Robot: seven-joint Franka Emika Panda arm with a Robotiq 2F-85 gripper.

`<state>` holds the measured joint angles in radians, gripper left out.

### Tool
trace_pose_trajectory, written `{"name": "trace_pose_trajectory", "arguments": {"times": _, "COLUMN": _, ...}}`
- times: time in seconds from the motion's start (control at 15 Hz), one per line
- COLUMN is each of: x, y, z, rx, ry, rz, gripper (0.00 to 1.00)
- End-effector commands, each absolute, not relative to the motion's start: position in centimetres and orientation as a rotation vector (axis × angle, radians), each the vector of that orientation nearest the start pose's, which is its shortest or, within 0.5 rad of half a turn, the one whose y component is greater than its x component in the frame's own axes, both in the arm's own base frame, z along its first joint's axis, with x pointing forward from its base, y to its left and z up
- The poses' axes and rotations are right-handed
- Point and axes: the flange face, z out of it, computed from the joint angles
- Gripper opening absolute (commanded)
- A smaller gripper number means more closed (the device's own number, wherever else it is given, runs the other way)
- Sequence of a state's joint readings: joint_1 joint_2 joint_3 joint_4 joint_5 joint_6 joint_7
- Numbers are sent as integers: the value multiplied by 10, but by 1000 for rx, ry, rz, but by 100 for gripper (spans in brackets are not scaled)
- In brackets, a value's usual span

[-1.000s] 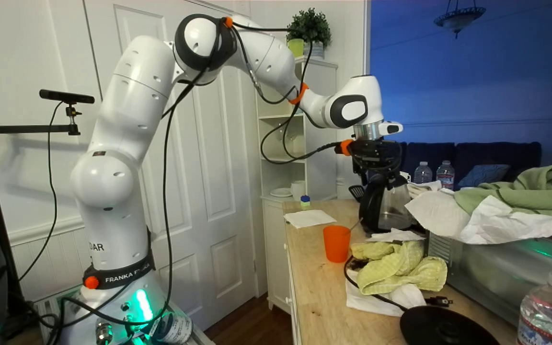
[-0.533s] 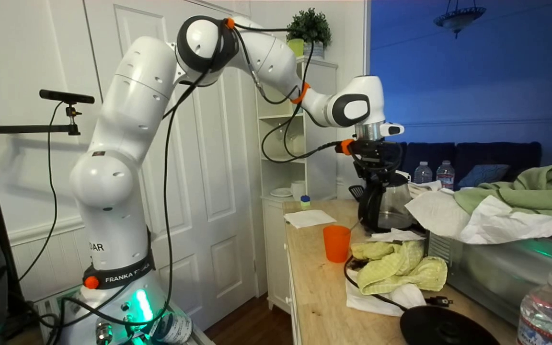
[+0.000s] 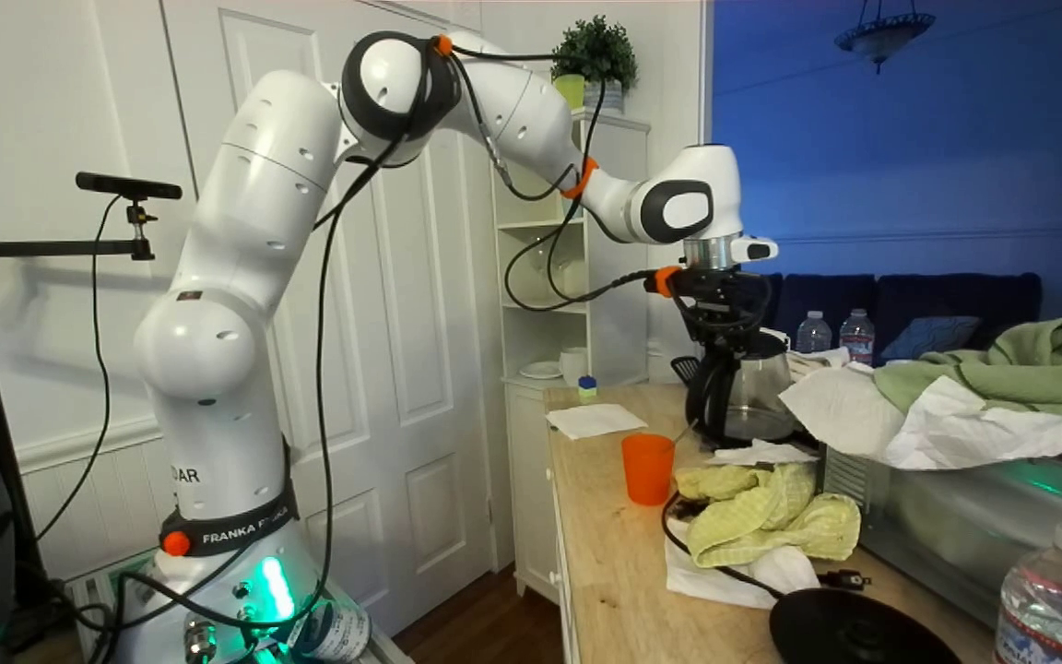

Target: Put the kettle on the black base.

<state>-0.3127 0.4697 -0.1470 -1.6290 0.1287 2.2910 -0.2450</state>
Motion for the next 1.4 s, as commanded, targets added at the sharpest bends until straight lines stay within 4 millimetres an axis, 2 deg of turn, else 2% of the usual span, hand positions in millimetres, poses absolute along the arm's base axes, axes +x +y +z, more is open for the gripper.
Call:
{"name": "trace_pose_trajectory", "arguments": {"times": 0.0, "x": 629, "y": -295, "z": 392, "rx": -3067, "ry": 513, "rz": -429, "gripper": 19}}
{"name": "trace_pose_trajectory", "arguments": {"times": 0.4, "x": 607, "y": -281, "z": 404, "rx": -3061, "ry": 587, "rz": -479, "gripper": 19}}
{"name": "trace_pose_trajectory", "arguments": {"times": 0.73, "x": 586, "y": -270, "z": 428, "rx": -3045, "ry": 607, "rz": -518, "gripper": 19}}
{"name": "trace_pose_trajectory", "arguments": {"times": 1.07, "x": 549, "y": -258, "z": 463, "rx": -3037, "ry": 631, "rz": -494, "gripper": 19}}
{"name": "trace_pose_trajectory", "arguments": {"times": 1.33, "x": 511, "y": -250, "z": 494, "rx": -3010, "ry": 772, "rz": -487, "gripper": 19}}
